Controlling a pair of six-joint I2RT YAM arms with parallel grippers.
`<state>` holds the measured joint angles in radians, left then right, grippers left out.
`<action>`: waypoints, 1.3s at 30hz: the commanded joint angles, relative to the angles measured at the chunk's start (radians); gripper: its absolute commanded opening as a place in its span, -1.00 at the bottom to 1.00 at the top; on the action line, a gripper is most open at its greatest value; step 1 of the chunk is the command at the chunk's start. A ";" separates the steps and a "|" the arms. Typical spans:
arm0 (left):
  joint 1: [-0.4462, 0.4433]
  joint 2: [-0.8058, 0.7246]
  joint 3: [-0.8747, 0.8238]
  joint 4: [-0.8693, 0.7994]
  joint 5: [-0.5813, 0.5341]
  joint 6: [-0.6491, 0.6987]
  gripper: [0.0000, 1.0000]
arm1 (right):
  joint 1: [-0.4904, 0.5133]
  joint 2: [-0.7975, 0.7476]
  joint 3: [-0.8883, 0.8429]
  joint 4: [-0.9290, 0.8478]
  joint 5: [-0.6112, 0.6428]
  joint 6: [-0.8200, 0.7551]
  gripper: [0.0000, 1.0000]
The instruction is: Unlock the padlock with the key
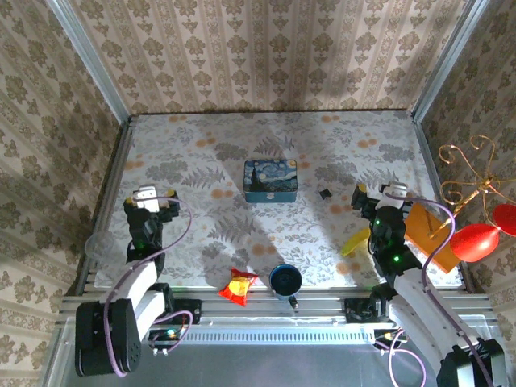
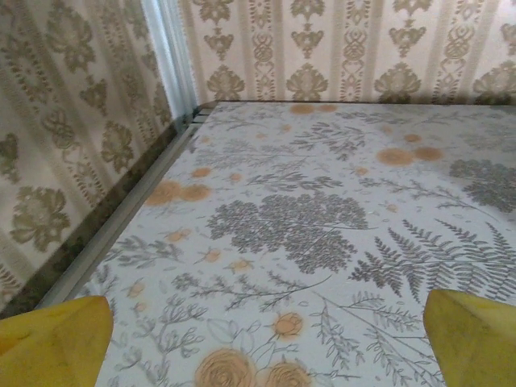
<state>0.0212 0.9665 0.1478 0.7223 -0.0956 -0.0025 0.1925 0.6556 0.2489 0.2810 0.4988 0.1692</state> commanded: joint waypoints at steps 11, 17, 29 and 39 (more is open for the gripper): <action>0.034 0.481 0.036 0.499 0.153 0.002 1.00 | -0.074 0.090 -0.047 0.224 -0.068 -0.085 1.00; 0.053 0.612 0.129 0.458 0.246 0.003 1.00 | -0.096 0.171 -0.063 0.318 -0.098 -0.098 1.00; 0.010 0.590 0.236 0.218 0.228 0.059 1.00 | -0.148 0.583 -0.022 0.624 -0.214 -0.207 1.00; 0.010 0.589 0.237 0.218 0.225 0.060 1.00 | -0.172 0.566 -0.010 0.577 -0.387 -0.168 1.00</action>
<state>0.0322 1.5642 0.3820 0.9527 0.1307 0.0395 0.0277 1.2301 0.2123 0.8211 0.2028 -0.0216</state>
